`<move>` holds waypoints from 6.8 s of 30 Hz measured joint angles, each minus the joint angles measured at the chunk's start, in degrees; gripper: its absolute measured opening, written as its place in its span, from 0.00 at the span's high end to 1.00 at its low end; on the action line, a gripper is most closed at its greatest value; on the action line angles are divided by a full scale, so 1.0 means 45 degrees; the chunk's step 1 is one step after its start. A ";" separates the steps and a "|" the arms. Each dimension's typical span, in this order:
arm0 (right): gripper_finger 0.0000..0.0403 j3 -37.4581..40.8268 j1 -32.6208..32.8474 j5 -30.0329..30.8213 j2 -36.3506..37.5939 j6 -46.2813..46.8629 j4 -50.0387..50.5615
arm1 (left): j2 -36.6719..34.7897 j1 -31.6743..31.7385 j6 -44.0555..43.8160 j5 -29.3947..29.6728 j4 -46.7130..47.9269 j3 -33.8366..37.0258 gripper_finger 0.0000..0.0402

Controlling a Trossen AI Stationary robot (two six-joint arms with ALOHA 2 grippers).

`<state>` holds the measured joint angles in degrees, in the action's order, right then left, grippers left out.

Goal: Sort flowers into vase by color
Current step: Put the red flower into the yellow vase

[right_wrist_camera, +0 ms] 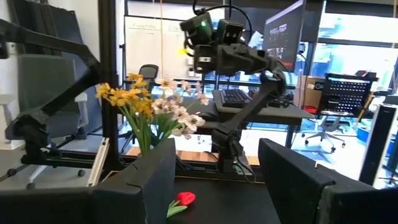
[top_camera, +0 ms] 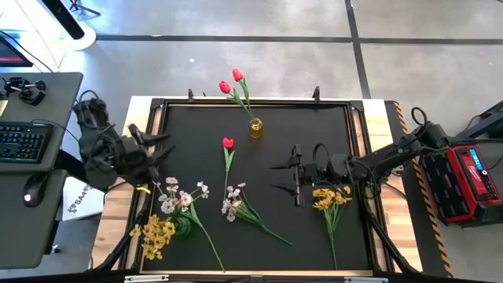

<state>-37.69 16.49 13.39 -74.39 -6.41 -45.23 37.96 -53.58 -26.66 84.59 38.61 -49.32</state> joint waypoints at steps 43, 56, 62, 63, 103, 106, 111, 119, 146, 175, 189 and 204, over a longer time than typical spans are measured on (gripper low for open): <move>0.46 0.0000 -0.0092 0.0000 0.0000 0.0839 0.0710 | 0.9559 1.5173 0.1298 -1.7689 -0.1774 -0.1074 0.58; 0.46 0.0000 0.0282 -0.0008 0.0000 0.0517 0.1296 | 1.2260 1.4258 -0.0461 -1.7349 -0.1267 -0.1074 0.58; 0.46 0.0000 0.0282 -0.0005 0.0000 0.0548 0.1535 | 1.2672 1.3753 -0.0754 -1.7899 -0.1367 -0.1074 0.58; 0.46 0.0000 0.0282 -0.0005 0.0000 0.0548 0.1535 | 1.2705 1.3685 -0.0879 -1.7906 -0.1359 -0.1074 0.58; 0.46 0.0000 0.1550 0.2489 0.0113 0.0558 0.2671 | 0.9888 1.3108 0.1442 -1.9307 -0.4231 -0.0542 0.99; 0.46 0.0000 0.2197 0.4175 0.0373 0.0733 0.3542 | 0.9024 1.3049 0.2346 -2.0154 -0.6487 0.0309 1.00; 0.46 0.0000 0.3369 0.6840 0.1217 0.1483 0.5435 | 0.8566 1.3011 0.3684 -2.1286 -1.0870 0.1991 1.00; 0.46 0.0000 0.5163 1.1010 0.2425 0.3902 0.9185 | 0.9834 1.3148 0.6792 -2.0897 -1.5615 0.2782 1.00; 0.46 -0.0001 0.5425 1.2633 0.2467 0.6425 1.1191 | 1.4654 1.6333 0.6078 -1.8298 -2.7767 0.0941 1.00; 0.46 0.0000 0.5425 1.2594 0.2463 0.6556 1.1186 | 1.4468 1.6318 0.5960 -1.5209 -2.3711 0.0971 0.90; 0.46 0.0000 0.5425 1.2594 0.2462 0.6556 1.1186 | 1.3786 1.6318 0.5849 -1.5391 -2.1889 0.0949 0.60; 0.46 0.0000 0.5420 1.2599 0.2458 0.6556 1.1188 | 0.8179 1.6237 0.7069 -1.5313 -1.4081 0.0946 0.58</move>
<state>-37.69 40.88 70.08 -63.33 23.09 5.11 74.77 19.49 5.15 15.69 -24.76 -45.06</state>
